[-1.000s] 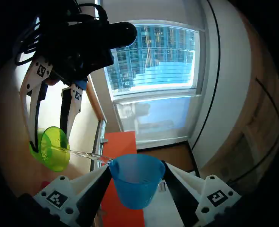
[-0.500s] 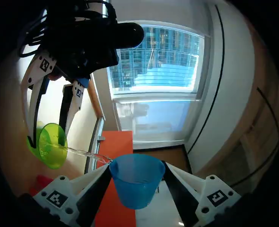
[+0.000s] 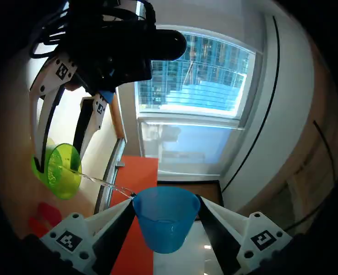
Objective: Pour water
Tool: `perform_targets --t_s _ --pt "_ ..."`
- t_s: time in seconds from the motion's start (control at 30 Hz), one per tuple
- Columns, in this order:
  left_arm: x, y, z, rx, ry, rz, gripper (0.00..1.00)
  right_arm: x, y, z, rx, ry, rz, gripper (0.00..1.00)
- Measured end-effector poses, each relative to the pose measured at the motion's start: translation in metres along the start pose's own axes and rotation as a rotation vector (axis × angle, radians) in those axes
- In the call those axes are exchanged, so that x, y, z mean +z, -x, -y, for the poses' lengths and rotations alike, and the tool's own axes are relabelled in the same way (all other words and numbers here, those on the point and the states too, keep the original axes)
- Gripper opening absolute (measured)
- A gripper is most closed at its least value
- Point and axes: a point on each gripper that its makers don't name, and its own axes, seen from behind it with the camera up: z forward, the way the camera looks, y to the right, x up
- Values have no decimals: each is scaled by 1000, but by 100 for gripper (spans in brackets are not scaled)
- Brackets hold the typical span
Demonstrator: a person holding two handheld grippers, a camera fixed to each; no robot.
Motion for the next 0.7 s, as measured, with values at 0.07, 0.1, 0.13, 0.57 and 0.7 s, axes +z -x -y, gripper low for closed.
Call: perform_targets --t_s 0.07,0.1,0.13,0.57,0.7 --pt "0 0 0 -1 1 1 86 0 -2 0 -10 1 0 93" --pt "0 0 -1 -1 2 1 86 -1 -3 0 -15 1 0 93" --pt "0 -1 -1 -1 1 0 86 -1 -4 0 -22 2 0 92" --pt "-1 -2 0 -7 -2 -7 86 -3 -15 -3 -90 3 -1 92" --pt "0 -2 1 -10 -4 -9 86 -4 -18 -2 -111 0 -3 92"
